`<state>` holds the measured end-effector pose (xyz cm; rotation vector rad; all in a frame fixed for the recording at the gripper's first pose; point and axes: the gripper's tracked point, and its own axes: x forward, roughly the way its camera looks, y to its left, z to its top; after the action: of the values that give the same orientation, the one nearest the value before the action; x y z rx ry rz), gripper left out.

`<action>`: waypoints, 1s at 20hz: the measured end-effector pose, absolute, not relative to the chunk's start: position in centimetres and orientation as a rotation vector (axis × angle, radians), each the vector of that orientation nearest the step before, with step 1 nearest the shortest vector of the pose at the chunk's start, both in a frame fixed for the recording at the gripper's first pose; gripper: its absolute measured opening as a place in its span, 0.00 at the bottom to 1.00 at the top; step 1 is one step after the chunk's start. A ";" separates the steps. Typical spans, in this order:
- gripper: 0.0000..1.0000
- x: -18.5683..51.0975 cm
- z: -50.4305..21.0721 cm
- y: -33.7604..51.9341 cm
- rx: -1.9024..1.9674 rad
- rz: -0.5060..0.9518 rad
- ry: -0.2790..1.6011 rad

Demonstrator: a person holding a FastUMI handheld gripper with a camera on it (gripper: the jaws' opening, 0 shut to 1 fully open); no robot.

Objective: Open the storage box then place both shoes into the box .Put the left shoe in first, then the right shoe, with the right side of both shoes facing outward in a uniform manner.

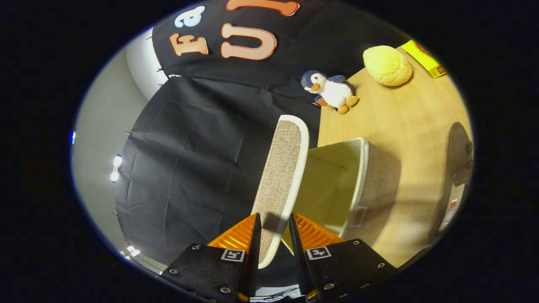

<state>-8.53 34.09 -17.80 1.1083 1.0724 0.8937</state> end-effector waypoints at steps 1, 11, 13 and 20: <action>0.36 -8.3 -16.9 35.1 1.108 0.912 1.060; 0.15 -5.2 -10.6 47.2 1.069 1.040 1.001; 0.15 -5.0 -9.9 49.7 1.051 1.060 0.999; 0.15 -4.9 -10.8 53.0 0.898 1.029 0.969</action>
<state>-4.88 53.02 -10.78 0.8976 0.9691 1.0291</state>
